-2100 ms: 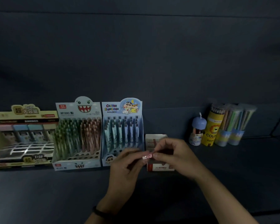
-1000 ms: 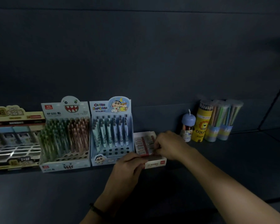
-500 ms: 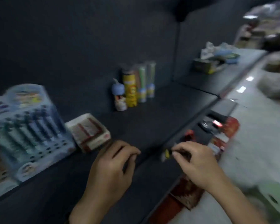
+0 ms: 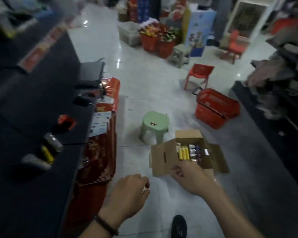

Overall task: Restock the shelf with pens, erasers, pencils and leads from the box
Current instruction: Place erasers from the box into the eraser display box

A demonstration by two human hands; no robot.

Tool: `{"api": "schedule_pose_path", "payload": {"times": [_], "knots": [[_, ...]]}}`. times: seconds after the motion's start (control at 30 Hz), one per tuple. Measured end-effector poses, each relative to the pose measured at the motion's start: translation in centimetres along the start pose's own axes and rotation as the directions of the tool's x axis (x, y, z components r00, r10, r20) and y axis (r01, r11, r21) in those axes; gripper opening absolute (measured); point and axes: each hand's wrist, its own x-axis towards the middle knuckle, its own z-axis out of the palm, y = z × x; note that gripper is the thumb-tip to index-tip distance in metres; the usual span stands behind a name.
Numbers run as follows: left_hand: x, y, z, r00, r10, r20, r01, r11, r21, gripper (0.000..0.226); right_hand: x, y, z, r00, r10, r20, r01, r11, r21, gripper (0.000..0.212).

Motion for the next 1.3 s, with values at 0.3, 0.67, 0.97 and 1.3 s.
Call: {"api": "schedule_pose_path", "payload": {"times": [0.3,0.67,0.97,1.3], "knots": [[20.4,8.1,10.0,0.936,-0.018,0.351,0.022,1.0,-0.006,0.027,6.0,21.7,-3.7,0.944,0.324,0.055,-0.329,0.934,0.14,0.028],[47.0,3.5,29.7,0.863,0.059,0.501,-0.003,0.994,-0.112,0.028,29.6,41.6,5.5,0.796,0.54,0.274,-0.598,0.773,0.213,0.031],[62.3,0.8,52.6,0.85,-0.057,0.523,0.14,0.983,-0.119,0.057,50.6,60.1,22.6,0.754,0.464,0.464,-0.542,0.839,0.041,0.052],[65.1,-1.3,65.8,0.917,-0.167,0.363,0.202,0.977,-0.061,0.076,57.5,69.7,38.2,0.765,0.416,0.491,-0.417,0.902,-0.115,0.11]]}}
